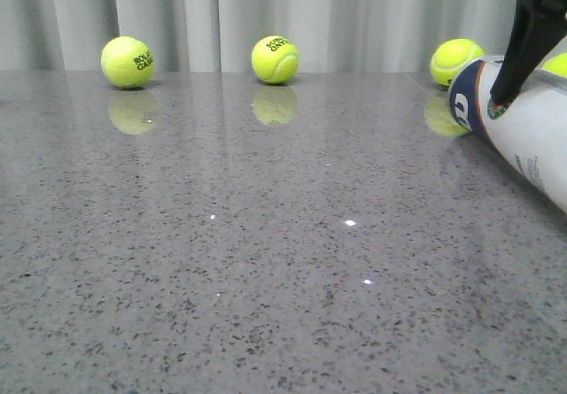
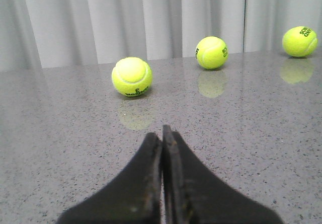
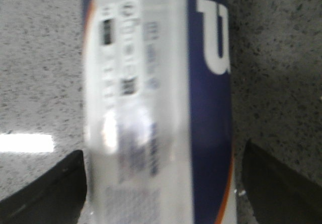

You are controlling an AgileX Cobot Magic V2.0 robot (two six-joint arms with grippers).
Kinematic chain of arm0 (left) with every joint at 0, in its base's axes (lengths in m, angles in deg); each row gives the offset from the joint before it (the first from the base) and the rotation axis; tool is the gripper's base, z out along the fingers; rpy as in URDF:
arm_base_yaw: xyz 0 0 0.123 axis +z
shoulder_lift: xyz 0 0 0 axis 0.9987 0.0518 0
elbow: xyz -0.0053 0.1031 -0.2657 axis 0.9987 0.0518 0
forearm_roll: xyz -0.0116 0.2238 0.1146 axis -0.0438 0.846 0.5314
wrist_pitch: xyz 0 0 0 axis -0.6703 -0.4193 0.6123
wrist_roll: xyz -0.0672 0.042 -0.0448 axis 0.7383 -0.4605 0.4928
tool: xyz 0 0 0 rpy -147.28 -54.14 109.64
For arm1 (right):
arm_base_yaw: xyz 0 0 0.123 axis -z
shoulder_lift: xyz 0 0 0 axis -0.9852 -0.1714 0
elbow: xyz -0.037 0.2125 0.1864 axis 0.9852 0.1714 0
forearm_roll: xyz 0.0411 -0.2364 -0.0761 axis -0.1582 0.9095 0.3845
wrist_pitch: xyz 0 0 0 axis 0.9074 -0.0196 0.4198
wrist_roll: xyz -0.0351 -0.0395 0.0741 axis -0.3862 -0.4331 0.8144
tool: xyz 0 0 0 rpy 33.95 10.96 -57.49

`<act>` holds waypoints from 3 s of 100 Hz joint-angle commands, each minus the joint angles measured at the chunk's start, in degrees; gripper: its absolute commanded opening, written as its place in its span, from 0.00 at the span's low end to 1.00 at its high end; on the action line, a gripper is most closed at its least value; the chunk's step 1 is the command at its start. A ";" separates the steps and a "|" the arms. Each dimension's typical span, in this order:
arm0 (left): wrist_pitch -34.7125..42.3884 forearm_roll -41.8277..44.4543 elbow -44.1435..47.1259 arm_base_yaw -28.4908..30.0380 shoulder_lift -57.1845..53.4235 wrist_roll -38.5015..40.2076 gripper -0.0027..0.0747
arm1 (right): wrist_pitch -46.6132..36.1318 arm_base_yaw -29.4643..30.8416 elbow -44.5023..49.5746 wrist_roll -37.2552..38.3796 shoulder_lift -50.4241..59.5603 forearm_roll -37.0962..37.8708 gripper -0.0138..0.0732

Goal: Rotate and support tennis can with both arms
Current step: 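Grasp the white-and-blue Wilson can with the right gripper and drag it toward the table center, then release the can on its side and raise the right gripper away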

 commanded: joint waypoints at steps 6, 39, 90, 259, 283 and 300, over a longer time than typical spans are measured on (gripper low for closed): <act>4.60 -0.27 2.51 0.06 -1.78 0.38 0.01 | -1.18 0.12 -2.60 -1.02 -1.55 -1.39 0.85; 4.60 -0.27 2.51 0.06 -1.78 0.38 0.01 | 3.69 -1.28 -8.09 -10.29 -2.08 -1.47 0.33; 4.60 -0.27 2.51 0.06 -1.78 0.38 0.01 | -0.15 -21.76 -17.03 -78.44 -4.49 -1.51 0.32; 4.60 -0.27 2.51 0.06 -1.78 0.38 0.01 | 6.34 -23.28 -17.05 -41.46 8.74 -3.99 0.09; 4.60 -0.27 2.51 0.06 -1.78 0.38 0.01 | 2.99 -23.10 -13.76 -7.80 14.73 -1.82 0.09; 4.60 -0.27 2.51 0.06 -1.78 0.38 0.01 | -6.79 -23.10 -3.27 -6.48 23.17 -0.92 0.09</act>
